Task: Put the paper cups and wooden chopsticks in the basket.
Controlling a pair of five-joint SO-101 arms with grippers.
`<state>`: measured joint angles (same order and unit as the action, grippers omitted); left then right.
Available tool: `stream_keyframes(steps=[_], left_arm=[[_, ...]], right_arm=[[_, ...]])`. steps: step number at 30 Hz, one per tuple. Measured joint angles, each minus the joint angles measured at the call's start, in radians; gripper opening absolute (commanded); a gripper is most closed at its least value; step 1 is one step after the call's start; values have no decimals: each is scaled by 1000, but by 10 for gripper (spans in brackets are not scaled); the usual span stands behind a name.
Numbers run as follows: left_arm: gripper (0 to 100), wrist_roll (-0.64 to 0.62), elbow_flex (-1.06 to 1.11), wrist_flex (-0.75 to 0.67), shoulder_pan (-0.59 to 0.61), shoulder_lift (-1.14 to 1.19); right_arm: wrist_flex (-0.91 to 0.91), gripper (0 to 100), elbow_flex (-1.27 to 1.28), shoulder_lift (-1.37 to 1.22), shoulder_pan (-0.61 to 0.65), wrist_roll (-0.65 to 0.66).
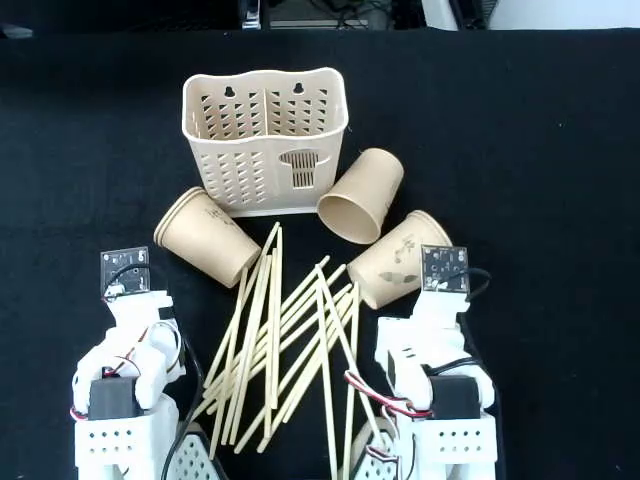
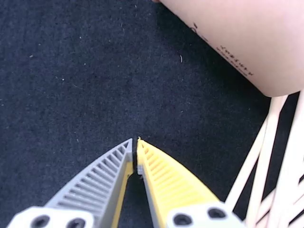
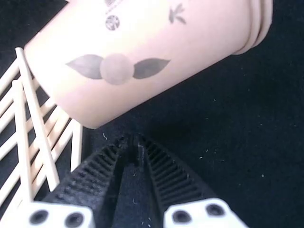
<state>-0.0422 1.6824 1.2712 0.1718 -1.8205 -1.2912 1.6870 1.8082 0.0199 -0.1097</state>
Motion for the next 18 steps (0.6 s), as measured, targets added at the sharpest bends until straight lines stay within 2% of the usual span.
stream_keyframes(steps=[18], left_arm=[[30,0,0,0,0,0]], right_arm=[[0,15,0,0,9,0]])
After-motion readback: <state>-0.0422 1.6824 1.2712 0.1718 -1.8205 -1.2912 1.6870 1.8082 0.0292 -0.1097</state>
